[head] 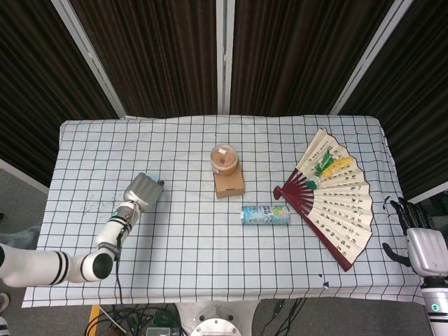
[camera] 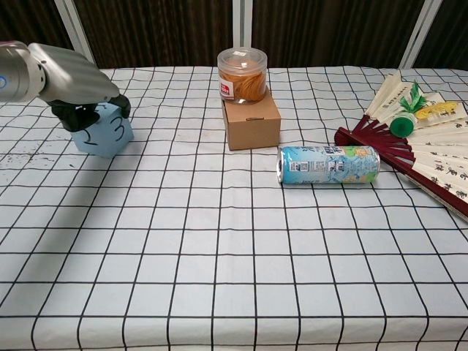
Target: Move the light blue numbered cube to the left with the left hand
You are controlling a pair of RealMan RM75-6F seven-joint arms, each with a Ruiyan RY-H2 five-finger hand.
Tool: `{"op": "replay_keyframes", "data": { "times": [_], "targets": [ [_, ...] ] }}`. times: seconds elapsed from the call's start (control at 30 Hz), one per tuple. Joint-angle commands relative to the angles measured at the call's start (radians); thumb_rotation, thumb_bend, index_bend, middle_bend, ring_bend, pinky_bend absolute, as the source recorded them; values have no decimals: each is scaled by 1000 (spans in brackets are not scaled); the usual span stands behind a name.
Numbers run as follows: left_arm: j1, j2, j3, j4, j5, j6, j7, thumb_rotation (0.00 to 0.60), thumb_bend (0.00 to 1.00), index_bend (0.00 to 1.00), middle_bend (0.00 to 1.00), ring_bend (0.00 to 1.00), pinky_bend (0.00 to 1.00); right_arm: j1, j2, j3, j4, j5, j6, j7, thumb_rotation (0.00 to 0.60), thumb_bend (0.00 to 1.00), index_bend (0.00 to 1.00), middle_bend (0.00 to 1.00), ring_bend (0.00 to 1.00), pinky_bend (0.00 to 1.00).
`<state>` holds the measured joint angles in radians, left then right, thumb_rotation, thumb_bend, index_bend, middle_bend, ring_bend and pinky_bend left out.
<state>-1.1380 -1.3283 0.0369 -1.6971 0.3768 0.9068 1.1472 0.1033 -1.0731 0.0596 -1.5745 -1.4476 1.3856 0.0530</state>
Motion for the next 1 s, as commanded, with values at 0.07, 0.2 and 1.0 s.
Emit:
{"op": "replay_keyframes", "data": {
  "times": [0.07,0.2,1.0],
  "targets": [
    [-29,-5,12,44,-42,-22,-15,600,669,188,858,900,932,0,0,1,-2,4,-1,-3,600,202,0,0,0,0],
    [-48,-8,19,79,-61,-34,-26,600,669,188,859,900,931,2,-1,1,-6,6,-6,-11,600,202,0,0,0,0],
    [-115,-9,107,235,-301,-97,-36,600,678,222,860,902,932,1,0,0,-21,4,-1,-28,600,202,0,0,0,0]
  ]
}}
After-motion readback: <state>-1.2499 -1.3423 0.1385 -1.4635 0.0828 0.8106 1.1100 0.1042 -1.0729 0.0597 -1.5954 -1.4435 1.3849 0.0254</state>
